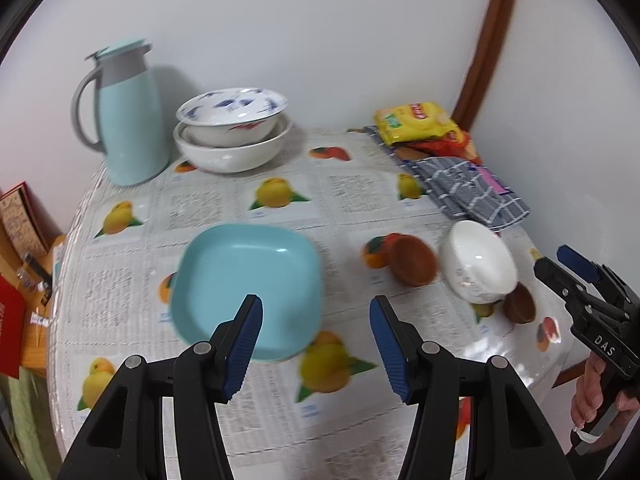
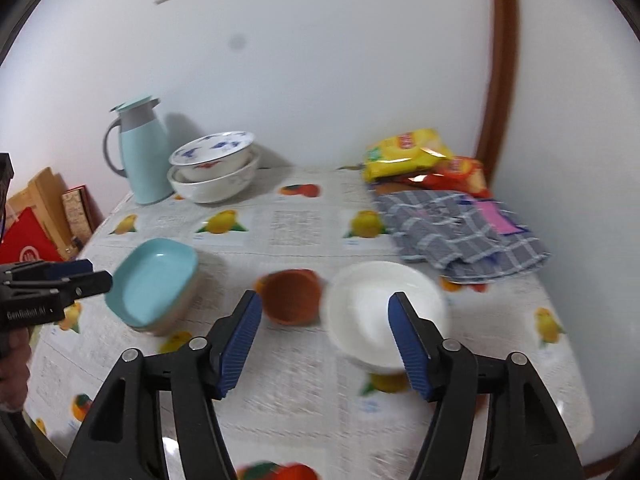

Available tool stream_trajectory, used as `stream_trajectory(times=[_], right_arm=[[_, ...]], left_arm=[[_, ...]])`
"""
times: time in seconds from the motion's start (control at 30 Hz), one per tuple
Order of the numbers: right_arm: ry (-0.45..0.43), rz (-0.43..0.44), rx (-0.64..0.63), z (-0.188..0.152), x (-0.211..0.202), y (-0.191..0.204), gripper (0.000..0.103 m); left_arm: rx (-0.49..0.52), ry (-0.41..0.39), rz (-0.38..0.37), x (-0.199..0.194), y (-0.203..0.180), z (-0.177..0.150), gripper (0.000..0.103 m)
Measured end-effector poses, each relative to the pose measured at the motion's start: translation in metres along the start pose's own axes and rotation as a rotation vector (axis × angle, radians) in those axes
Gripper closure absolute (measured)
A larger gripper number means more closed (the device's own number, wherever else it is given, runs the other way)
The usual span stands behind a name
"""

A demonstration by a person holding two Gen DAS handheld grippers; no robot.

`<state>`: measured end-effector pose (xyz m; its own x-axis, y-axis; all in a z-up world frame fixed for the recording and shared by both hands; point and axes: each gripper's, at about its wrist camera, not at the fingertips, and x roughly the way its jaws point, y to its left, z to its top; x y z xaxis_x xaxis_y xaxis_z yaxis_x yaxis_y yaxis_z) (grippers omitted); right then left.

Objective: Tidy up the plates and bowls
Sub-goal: 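Move both grippers toward the small brown clay bowls beside the white bowl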

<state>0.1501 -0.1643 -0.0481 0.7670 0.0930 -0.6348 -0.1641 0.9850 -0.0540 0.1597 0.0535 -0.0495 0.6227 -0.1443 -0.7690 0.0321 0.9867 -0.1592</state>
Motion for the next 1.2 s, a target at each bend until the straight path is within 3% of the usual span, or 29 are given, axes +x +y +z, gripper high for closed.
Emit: stream_trajectory(times=[0.2, 0.4, 0.53, 0.77, 1.0, 1.2], right_arm=[[-0.032, -0.058, 0.085, -0.021, -0.023, -0.045, 0.029], [0.03, -0.117, 0.171, -0.047, -0.022, -0.091, 0.029], [0.066, -0.139, 0.209, -0.064, -0.02, -0.112, 0.029], [0.099, -0.139, 0.228, -0.078, -0.01, -0.131, 0.029], [0.162, -0.106, 0.256, -0.089, 0.021, -0.139, 0.029], [0.167, -0.105, 0.259, -0.089, 0.038, -0.142, 0.032]], left_arm=[[0.031, -0.009, -0.024, 0.001, -0.036, 0.0, 0.05], [0.063, -0.025, -0.02, 0.017, -0.062, -0.006, 0.05], [0.089, 0.009, -0.032, 0.031, -0.079, -0.009, 0.05], [0.062, 0.073, -0.082, 0.057, -0.09, -0.008, 0.049], [0.009, 0.117, -0.059, 0.088, -0.089, -0.001, 0.049], [-0.055, 0.136, -0.04, 0.116, -0.078, 0.009, 0.05]])
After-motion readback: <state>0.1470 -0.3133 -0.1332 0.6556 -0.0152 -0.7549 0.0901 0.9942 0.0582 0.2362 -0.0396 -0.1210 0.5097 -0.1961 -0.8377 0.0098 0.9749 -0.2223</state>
